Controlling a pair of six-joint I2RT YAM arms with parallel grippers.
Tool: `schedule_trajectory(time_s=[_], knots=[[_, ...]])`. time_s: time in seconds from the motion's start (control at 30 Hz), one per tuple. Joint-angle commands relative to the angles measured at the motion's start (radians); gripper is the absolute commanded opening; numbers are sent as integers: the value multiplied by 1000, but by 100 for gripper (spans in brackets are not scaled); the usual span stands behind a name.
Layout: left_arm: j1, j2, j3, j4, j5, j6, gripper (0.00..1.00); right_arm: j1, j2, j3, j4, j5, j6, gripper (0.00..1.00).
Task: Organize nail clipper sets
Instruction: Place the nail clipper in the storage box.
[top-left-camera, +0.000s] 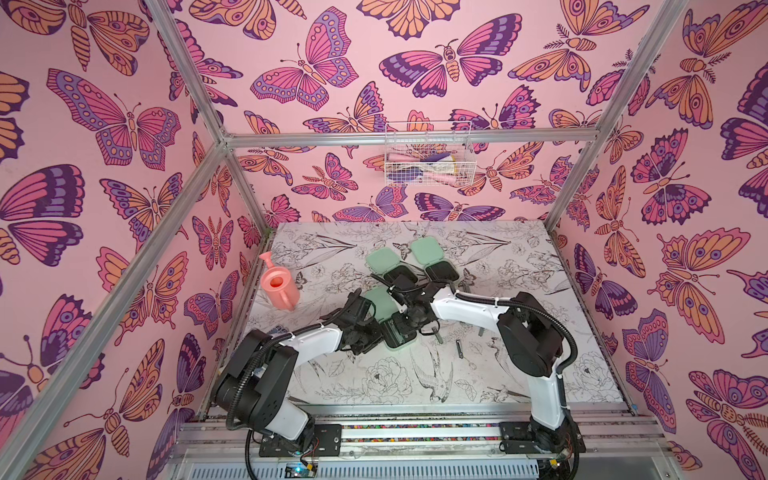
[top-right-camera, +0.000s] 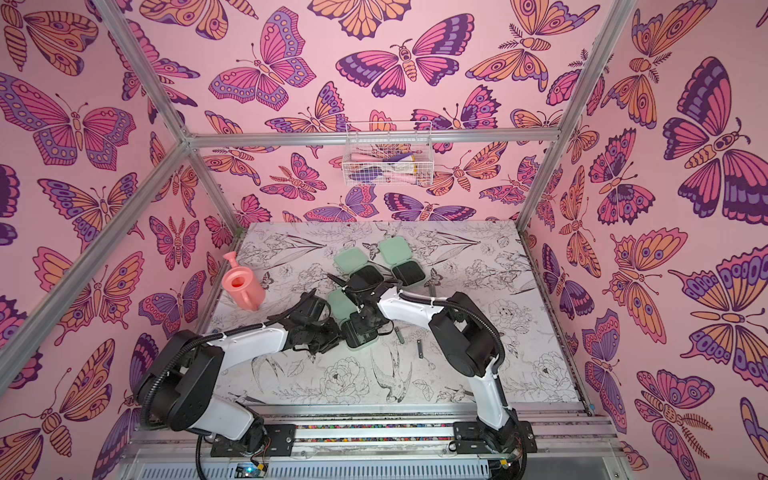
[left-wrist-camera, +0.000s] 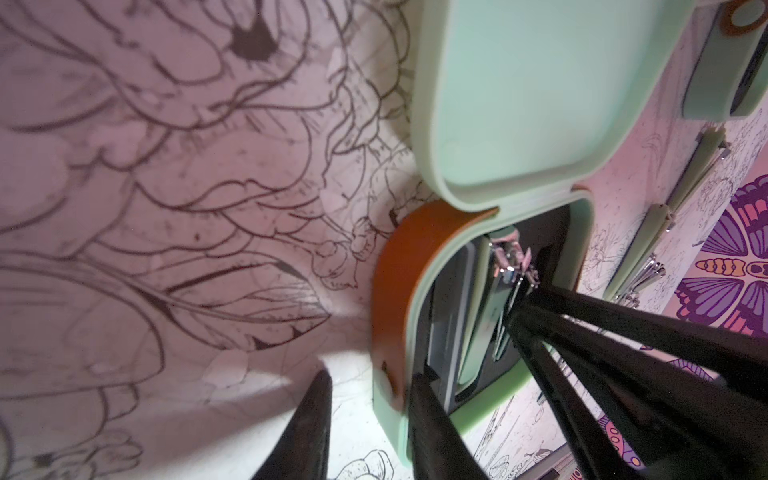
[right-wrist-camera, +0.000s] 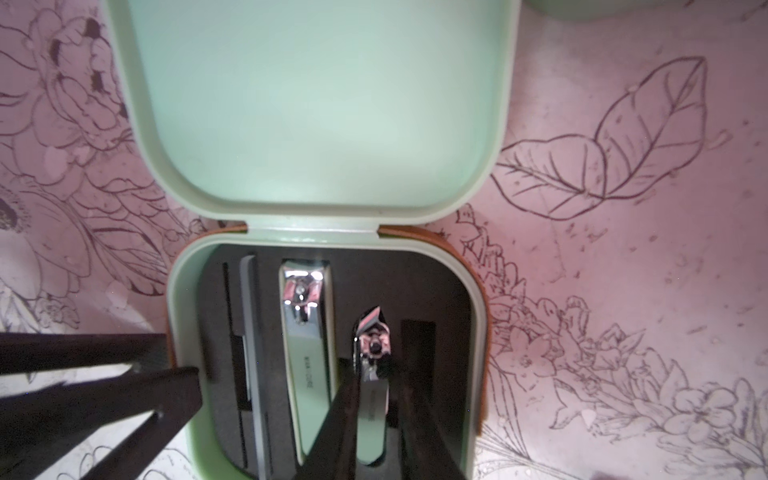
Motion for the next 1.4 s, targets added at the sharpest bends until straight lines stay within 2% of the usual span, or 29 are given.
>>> schedule_trajectory(time_s=[0.0, 0.27, 0.57, 0.77, 1.13, 1.37], knots=[[-1, 22, -1, -42, -6, 9, 33, -8, -35, 19, -10, -25, 3, 21], [-1, 22, -2, -41, -6, 9, 34, -7, -57, 15, -18, -19, 3, 21], [-1, 28, -1, -38, -2, 10, 33, -7, -36, 12, -15, -23, 6, 6], [-1, 29, 0, -37, -2, 9, 33, -6, -5, 13, -6, -26, 8, 2], [-1, 29, 0, -37, -1, 10, 33, -5, 43, -23, 28, -48, 33, 0], [-1, 27, -1, -36, -1, 9, 33, -5, 8, -16, 9, -29, 26, 0]])
